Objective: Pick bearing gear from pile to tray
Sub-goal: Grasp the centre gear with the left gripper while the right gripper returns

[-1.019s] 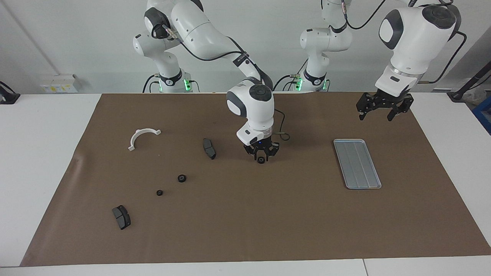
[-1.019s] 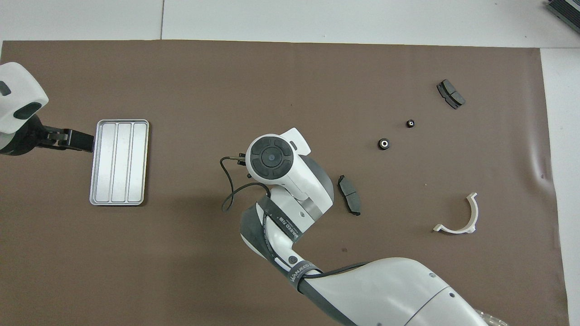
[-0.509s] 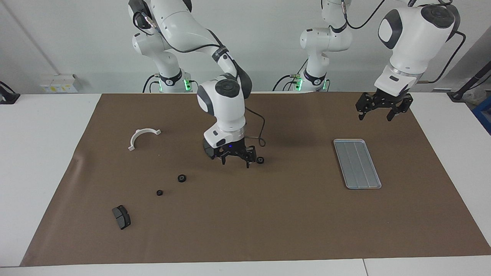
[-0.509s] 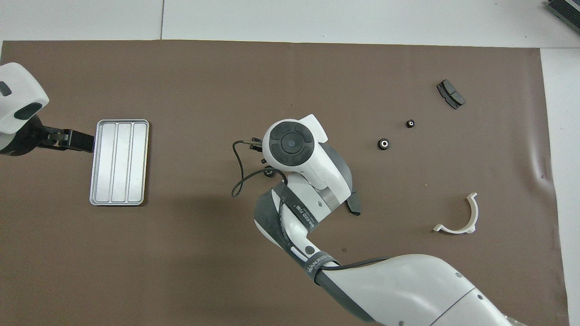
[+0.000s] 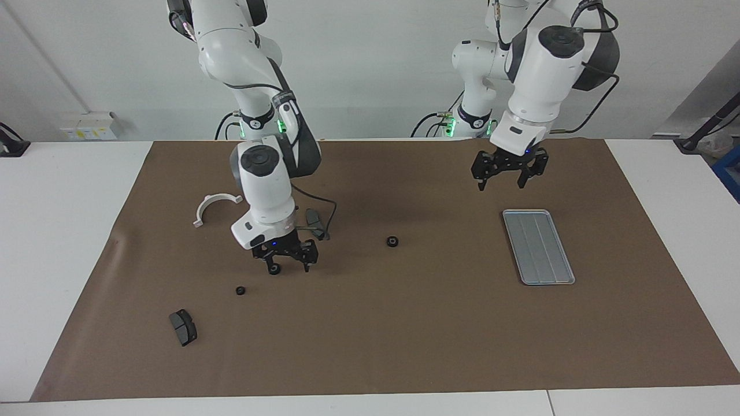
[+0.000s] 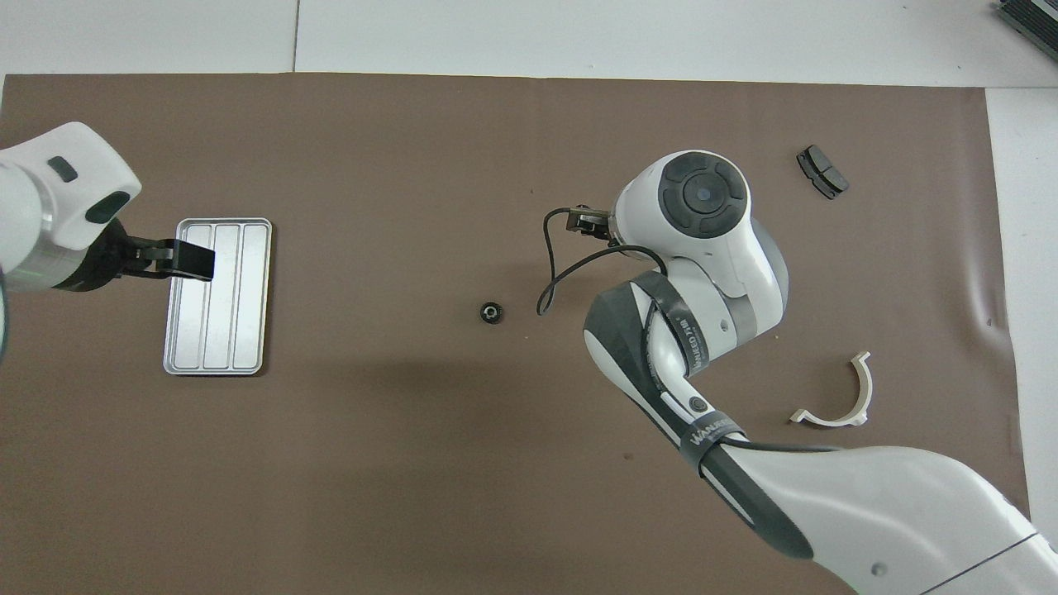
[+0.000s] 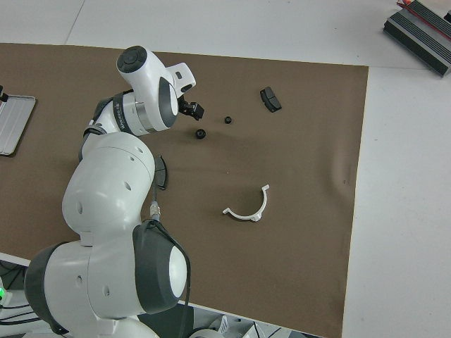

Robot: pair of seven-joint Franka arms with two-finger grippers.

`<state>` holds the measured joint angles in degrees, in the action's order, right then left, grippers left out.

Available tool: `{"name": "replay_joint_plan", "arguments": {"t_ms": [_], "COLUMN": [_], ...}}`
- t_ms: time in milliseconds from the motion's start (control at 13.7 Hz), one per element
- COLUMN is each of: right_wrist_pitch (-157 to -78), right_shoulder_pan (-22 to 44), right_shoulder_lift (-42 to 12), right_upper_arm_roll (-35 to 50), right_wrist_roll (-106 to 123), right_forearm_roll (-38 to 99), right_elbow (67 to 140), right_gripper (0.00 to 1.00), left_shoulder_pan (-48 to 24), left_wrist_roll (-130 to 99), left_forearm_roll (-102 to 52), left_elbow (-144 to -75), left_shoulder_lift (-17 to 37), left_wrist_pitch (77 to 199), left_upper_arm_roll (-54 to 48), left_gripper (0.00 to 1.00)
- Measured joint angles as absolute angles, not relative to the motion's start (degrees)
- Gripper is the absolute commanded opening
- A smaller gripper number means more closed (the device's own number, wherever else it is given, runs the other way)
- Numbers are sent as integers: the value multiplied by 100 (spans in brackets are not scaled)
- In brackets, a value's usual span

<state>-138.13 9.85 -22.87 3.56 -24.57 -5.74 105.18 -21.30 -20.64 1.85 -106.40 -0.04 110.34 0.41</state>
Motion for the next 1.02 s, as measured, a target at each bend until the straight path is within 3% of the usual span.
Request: {"name": "replay_joint_plan", "arguments": {"t_ms": [437, 655, 801, 1019], "right_wrist_pitch": [-14001, -14001, -14017, -14176], "right_shoulder_pan": [773, 783, 790, 792], "right_shoulder_lift": [-2231, -2230, -2230, -2230], "right_upper_arm_roll": [364, 389, 396, 404], "right_wrist_roll": [-1983, -1983, -1983, -1983], "right_forearm_roll": [-574, -574, -574, -574], "right_elbow": [11002, 11062, 11114, 11233], "right_gripper": [100, 100, 92, 63], "left_shoulder_pan": [-2982, -3323, -3451, -3517], "left_wrist_roll": [-3369, -3878, -3998, -4027], "left_forearm_roll": [185, 185, 184, 62], "left_elbow": [-10658, -10392, -10196, -10118], "left_shoulder_lift": [959, 1775, 2211, 2489], "left_wrist_pitch": [11984, 12430, 12778, 13203], "left_upper_arm_roll": [34, 32, 32, 33], "left_gripper": [100, 100, 100, 98]}}
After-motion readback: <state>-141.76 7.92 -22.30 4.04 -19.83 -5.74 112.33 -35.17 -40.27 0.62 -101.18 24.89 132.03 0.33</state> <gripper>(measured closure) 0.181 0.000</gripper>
